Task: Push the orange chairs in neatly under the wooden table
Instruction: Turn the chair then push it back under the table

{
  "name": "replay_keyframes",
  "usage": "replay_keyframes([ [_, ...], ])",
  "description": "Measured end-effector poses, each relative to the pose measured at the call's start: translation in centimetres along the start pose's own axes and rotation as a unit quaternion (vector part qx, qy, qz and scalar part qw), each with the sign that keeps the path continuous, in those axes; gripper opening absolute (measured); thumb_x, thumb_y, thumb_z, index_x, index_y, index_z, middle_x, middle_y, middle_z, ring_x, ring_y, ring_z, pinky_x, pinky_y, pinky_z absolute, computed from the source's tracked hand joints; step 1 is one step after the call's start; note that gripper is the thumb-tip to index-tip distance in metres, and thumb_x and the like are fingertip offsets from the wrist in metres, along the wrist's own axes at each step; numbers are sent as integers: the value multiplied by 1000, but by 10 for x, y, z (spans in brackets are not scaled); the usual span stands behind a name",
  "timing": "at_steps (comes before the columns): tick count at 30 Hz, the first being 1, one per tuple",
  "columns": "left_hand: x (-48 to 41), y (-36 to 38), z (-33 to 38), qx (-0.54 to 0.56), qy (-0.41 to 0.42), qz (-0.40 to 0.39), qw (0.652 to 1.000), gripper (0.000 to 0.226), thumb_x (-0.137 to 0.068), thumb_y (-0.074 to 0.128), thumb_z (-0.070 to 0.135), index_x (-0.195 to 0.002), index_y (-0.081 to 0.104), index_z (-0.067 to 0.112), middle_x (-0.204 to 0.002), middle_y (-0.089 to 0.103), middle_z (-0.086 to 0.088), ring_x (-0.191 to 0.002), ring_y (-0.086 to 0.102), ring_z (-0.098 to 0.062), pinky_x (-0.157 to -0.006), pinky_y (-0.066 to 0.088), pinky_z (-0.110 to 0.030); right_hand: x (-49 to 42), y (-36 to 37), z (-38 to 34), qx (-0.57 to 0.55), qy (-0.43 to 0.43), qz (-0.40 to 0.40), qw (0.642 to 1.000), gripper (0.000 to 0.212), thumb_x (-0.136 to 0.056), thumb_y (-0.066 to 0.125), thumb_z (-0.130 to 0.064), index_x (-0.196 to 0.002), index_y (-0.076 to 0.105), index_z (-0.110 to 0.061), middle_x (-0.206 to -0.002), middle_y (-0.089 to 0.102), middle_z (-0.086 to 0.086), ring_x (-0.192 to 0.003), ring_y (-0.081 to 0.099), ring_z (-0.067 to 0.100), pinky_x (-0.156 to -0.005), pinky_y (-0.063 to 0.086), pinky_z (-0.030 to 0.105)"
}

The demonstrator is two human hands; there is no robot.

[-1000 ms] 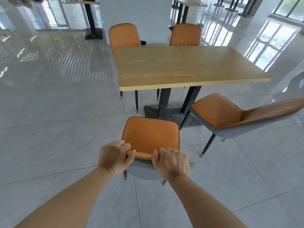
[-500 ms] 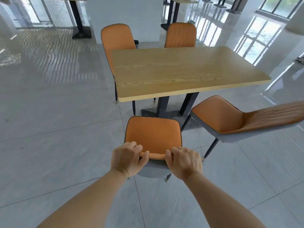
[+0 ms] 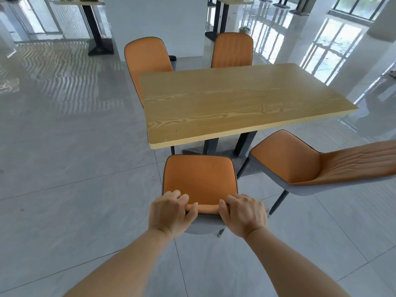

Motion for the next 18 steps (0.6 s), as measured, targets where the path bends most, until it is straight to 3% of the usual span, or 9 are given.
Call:
replay_keyframes([
  [8,-28,11,9,-36,-18,-39,998,42,-91,39,50,-61,48,22,-56,42,6,-47,36,-14,-43,23,-22,-34,4,22,-30,-41,-20,999,49,-92,32,-53,-58,48,-22,-55,43,-8,-54,43,15,-47,30,29],
  [13,-33,13,8,-55,-22,-77,995,40,-91,36,50,-65,49,22,-59,47,4,-54,41,-17,-52,31,-28,-41,-2,26,-55,-58,-73,994,50,-93,20,-57,-71,51,-24,-71,54,-7,-73,52,17,-59,33,33],
  [18,-38,3,16,-95,-62,-184,976,60,-87,1,58,-87,52,25,-81,54,1,-73,45,-20,-71,36,-36,-45,-7,27,-64,-61,-124,988,52,-95,20,-57,-78,57,-25,-78,55,-6,-80,52,18,-68,44,36],
])
Point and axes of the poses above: each hand's wrist, its own x-axis away from the middle knuckle, its own y-axis out of the palm, z = x × y, the point moved 2 cm from there along -x, towards the middle knuckle
